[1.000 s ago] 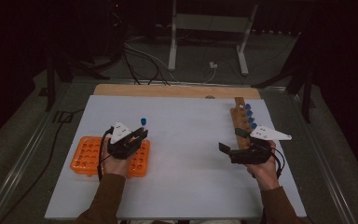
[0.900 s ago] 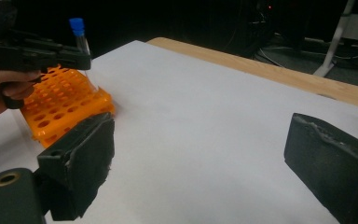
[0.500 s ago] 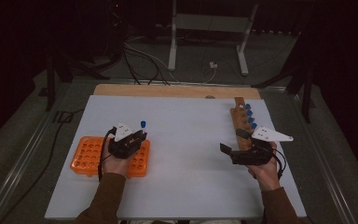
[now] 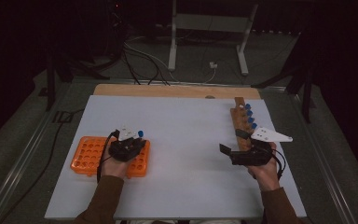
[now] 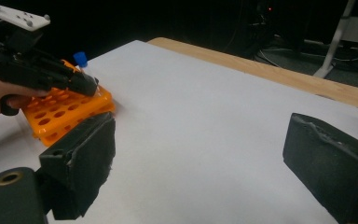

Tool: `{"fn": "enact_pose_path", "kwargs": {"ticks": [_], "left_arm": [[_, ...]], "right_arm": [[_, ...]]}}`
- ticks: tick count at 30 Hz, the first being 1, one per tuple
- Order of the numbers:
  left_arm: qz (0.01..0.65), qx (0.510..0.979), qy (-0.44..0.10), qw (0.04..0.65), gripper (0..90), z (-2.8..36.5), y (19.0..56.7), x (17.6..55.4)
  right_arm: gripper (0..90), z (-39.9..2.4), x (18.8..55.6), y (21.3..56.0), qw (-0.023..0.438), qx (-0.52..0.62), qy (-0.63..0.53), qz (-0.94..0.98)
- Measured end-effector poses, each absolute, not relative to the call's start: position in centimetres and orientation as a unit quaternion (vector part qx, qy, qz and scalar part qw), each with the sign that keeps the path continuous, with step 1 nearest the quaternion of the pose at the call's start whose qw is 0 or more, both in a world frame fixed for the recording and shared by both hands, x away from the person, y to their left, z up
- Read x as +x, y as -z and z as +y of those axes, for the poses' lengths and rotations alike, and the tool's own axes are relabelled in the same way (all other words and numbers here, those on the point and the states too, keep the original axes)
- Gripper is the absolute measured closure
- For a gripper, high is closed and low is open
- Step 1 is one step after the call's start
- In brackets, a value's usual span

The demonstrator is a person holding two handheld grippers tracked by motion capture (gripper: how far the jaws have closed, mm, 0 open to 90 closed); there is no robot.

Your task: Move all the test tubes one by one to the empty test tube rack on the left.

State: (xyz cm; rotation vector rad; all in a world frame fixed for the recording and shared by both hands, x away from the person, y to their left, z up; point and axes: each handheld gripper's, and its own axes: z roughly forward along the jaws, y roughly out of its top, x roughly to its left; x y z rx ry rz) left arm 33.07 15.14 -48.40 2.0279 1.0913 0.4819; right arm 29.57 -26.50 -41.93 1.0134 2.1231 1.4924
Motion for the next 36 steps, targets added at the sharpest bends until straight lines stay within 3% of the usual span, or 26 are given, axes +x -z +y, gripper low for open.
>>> {"fn": "enact_pose_path", "kwargs": {"ticks": [3, 5, 9, 11, 14, 25, 26, 33, 36], "left_arm": [[0.425, 0.798, -0.190, 0.381, 76.3, 15.0, 48.3, 33.1], [0.426, 0.798, -0.196, 0.378, 63.3, 14.9, 48.3, 33.0], [0.418, 0.785, -0.211, 0.405, 59.2, 15.1, 47.5, 32.4], [0.411, 0.776, -0.226, 0.423, 60.2, 15.1, 46.8, 32.1], [0.409, 0.776, -0.230, 0.421, 77.0, 15.1, 46.6, 32.1], [0.424, 0.772, -0.224, 0.417, 76.4, 15.1, 47.0, 32.2], [0.425, 0.769, -0.222, 0.423, 68.8, 15.2, 47.0, 32.2], [0.429, 0.737, -0.217, 0.474, 56.0, 16.2, 46.2, 31.0], [0.432, 0.719, -0.200, 0.506, 45.8, 16.8, 45.9, 30.5]], "right_arm": [[9.4, -26.5, 29.5, 41.9, 0.177, 0.358, -0.527, 0.750], [9.4, -26.5, 29.5, 41.9, 0.177, 0.357, -0.527, 0.750], [9.4, -26.7, 29.5, 41.9, 0.179, 0.360, -0.527, 0.749], [9.4, -26.8, 29.5, 41.9, 0.179, 0.361, -0.528, 0.748], [9.4, -26.9, 29.5, 41.9, 0.180, 0.361, -0.528, 0.747], [9.4, -27.3, 29.4, 41.8, 0.195, 0.366, -0.522, 0.745], [9.4, -27.5, 29.5, 41.7, 0.197, 0.368, -0.523, 0.743], [9.3, -28.4, 29.7, 41.3, 0.213, 0.377, -0.523, 0.734], [9.3, -29.2, 30.0, 41.0, 0.225, 0.386, -0.520, 0.728]]}}
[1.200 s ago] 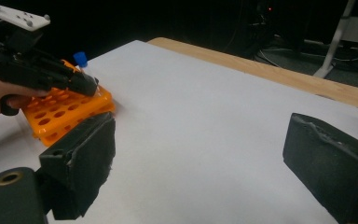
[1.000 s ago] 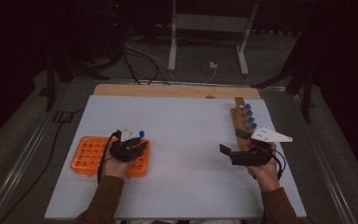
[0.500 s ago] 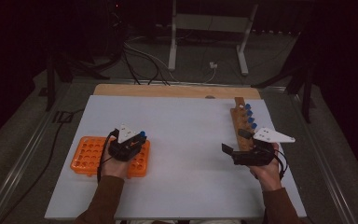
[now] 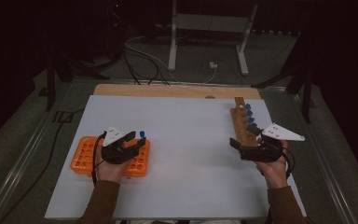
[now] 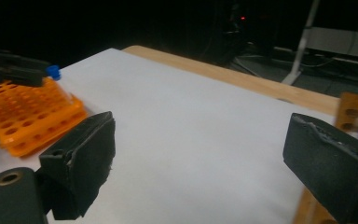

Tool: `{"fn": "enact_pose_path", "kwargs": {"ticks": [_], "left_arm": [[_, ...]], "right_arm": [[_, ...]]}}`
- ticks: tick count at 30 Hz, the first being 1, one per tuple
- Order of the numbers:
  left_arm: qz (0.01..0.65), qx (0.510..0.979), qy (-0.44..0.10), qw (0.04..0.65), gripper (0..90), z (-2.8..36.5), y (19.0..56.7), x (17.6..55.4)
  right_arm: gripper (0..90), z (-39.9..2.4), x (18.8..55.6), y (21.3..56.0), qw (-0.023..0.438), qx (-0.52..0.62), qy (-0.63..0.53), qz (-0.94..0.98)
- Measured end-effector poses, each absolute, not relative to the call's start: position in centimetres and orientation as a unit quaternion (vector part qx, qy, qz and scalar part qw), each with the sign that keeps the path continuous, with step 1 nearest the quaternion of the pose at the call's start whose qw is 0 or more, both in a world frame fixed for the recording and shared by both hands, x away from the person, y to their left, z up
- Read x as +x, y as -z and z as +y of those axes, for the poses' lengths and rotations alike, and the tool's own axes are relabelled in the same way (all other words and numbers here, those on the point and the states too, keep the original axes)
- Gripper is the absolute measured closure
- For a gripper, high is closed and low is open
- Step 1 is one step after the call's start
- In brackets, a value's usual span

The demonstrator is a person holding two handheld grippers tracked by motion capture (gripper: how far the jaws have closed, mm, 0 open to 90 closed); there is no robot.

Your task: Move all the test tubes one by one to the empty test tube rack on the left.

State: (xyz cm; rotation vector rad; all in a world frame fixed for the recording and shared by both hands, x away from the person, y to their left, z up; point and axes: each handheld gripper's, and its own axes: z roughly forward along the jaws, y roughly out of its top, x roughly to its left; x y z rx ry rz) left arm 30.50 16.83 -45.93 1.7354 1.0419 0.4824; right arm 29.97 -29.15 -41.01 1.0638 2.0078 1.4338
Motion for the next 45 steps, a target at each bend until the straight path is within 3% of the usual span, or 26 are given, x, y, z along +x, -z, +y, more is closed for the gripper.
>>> {"fn": "enact_pose_path", "kwargs": {"ticks": [1, 3, 4, 5, 6, 9, 10, 13, 21, 24, 28, 31, 45], "left_arm": [[0.433, 0.714, -0.201, 0.512, 45.8, 16.9, 45.9, 30.3], [0.430, 0.709, -0.208, 0.518, 33.7, 17.0, 45.9, 29.7], [0.429, 0.706, -0.211, 0.522, 33.7, 17.0, 45.9, 29.4], [0.432, 0.702, -0.215, 0.524, 25.0, 17.0, 46.0, 29.2], [0.433, 0.700, -0.215, 0.525, 25.0, 17.1, 46.0, 29.0], [0.434, 0.696, -0.218, 0.529, 16.2, 17.3, 46.1, 28.6], [0.432, 0.697, -0.222, 0.527, 8.4, 17.3, 46.0, 28.6], [0.429, 0.702, -0.236, 0.518, 1.7, 17.1, 45.9, 28.3], [0.428, 0.705, -0.248, 0.509, 0.8, 16.9, 46.0, 28.0], [0.431, 0.702, -0.250, 0.508, 0.8, 17.0, 46.0, 27.9], [0.436, 0.699, -0.252, 0.508, 0.8, 17.3, 46.0, 27.8], [0.436, 0.697, -0.254, 0.509, 0.8, 17.3, 46.0, 27.7], [0.431, 0.701, -0.261, 0.505, 0.8, 17.0, 46.1, 27.6]], "right_arm": [[9.3, -29.2, 30.0, 41.0, 0.225, 0.386, -0.520, 0.728], [9.5, -29.9, 30.4, 40.9, 0.238, 0.392, -0.511, 0.727], [9.5, -29.9, 30.4, 40.9, 0.238, 0.392, -0.511, 0.727], [9.5, -30.5, 30.7, 40.8, 0.247, 0.398, -0.505, 0.725], [9.5, -30.5, 30.7, 40.8, 0.247, 0.398, -0.505, 0.725], [9.4, -31.5, 31.2, 40.8, 0.257, 0.411, -0.499, 0.719], [9.4, -32.1, 31.7, 41.1, 0.262, 0.420, -0.493, 0.715], [9.5, -32.7, 32.2, 41.5, 0.262, 0.433, -0.486, 0.712], [21.2, -33.8, 34.2, 43.7, 0.267, 0.459, -0.437, 0.726], [33.1, -33.9, 34.8, 44.6, 0.265, 0.468, -0.426, 0.727], [56.4, -33.9, 35.4, 45.2, 0.262, 0.470, -0.421, 0.730], [65.5, -33.8, 35.7, 45.5, 0.262, 0.474, -0.412, 0.733], [76.8, -33.3, 36.1, 45.9, 0.265, 0.475, -0.404, 0.735]]}}
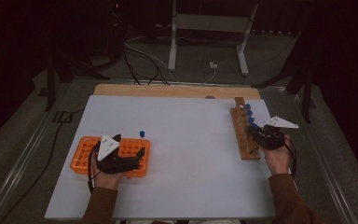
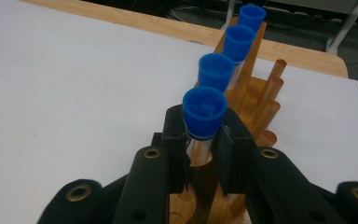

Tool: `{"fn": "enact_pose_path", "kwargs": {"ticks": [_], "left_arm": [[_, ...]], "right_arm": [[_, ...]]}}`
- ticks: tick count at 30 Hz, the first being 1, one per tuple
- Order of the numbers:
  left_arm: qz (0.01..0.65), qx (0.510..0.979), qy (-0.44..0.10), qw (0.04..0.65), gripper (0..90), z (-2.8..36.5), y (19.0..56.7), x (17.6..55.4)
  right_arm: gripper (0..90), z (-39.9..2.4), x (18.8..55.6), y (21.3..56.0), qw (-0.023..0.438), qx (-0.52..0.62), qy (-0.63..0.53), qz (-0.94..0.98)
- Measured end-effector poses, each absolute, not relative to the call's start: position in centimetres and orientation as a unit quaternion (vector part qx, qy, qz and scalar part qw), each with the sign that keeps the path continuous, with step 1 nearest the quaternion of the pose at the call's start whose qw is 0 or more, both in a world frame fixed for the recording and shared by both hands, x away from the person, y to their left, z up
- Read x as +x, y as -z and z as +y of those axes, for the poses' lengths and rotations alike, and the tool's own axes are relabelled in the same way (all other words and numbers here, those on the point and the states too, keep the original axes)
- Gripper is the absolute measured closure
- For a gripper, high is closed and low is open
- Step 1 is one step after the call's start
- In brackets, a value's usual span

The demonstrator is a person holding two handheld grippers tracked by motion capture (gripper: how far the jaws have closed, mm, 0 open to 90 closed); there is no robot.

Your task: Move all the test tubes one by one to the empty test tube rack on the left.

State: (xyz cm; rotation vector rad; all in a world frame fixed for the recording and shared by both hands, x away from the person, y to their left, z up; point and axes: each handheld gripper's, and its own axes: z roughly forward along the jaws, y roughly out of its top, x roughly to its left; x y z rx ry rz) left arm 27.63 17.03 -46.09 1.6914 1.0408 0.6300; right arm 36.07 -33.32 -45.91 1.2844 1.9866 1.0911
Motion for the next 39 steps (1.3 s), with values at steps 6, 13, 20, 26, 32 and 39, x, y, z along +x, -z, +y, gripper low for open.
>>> {"fn": "enact_pose_path", "kwargs": {"ticks": [6, 13, 20, 26, 32, 39], "left_arm": [[0.429, 0.703, -0.265, 0.501, 0.8, 17.0, 46.2, 27.7], [0.430, 0.703, -0.264, 0.500, 0.8, 16.9, 46.3, 27.7], [0.431, 0.705, -0.265, 0.497, 0.8, 16.7, 46.5, 27.8], [0.431, 0.706, -0.267, 0.495, 0.8, 16.7, 46.6, 27.9], [0.431, 0.706, -0.267, 0.495, 0.9, 16.7, 46.6, 27.9], [0.433, 0.704, -0.268, 0.495, 0.9, 16.6, 46.6, 27.9]], "right_arm": [[77.0, -33.2, 35.9, 45.6, 0.268, 0.470, -0.408, 0.735], [77.0, -33.4, 35.6, 44.6, 0.269, 0.467, -0.412, 0.735], [77.0, -33.5, 35.6, 43.9, 0.269, 0.468, -0.415, 0.733], [77.0, -33.5, 35.5, 43.2, 0.271, 0.466, -0.418, 0.732], [77.0, -33.7, 35.2, 42.2, 0.272, 0.467, -0.428, 0.725], [77.1, -33.7, 34.7, 40.4, 0.283, 0.459, -0.440, 0.718]]}}
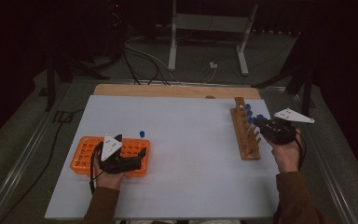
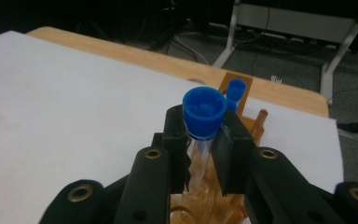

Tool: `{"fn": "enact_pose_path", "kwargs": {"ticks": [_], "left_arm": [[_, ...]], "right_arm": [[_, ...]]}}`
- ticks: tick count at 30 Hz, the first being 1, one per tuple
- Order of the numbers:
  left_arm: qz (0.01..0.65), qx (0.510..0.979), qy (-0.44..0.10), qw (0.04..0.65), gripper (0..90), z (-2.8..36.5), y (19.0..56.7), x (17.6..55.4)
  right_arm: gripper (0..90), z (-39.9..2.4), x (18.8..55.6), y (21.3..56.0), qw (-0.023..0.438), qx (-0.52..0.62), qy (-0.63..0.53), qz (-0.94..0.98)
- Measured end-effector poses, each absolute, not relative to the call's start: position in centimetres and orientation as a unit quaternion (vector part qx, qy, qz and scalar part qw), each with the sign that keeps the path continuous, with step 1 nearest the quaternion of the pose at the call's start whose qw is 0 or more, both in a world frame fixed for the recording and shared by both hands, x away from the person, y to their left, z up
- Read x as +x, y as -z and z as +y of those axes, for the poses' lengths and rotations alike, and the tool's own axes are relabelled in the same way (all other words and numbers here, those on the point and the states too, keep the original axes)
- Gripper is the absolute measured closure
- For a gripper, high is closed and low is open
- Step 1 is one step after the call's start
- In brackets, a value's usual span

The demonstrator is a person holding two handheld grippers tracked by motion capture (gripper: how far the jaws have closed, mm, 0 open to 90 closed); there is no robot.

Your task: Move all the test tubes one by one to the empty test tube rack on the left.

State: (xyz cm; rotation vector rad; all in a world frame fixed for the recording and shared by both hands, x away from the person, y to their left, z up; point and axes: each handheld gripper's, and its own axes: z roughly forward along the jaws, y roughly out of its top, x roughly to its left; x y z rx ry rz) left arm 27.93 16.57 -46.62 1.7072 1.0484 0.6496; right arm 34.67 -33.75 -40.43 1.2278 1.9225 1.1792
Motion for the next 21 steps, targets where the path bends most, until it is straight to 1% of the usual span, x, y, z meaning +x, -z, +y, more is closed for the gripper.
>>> {"fn": "enact_pose_path", "kwargs": {"ticks": [5, 9, 21], "left_arm": [[0.433, 0.703, -0.270, 0.495, 1.0, 16.5, 46.6, 27.9], [0.431, 0.705, -0.274, 0.492, 1.0, 16.3, 46.6, 27.9], [0.425, 0.708, -0.278, 0.491, 1.4, 15.6, 46.5, 27.8]], "right_arm": [[77.1, -33.5, 34.2, 39.2, 0.289, 0.447, -0.450, 0.717], [77.1, -32.9, 33.8, 38.6, 0.284, 0.434, -0.456, 0.722], [77.0, -28.8, 33.9, 39.4, 0.251, 0.402, -0.461, 0.750]]}}
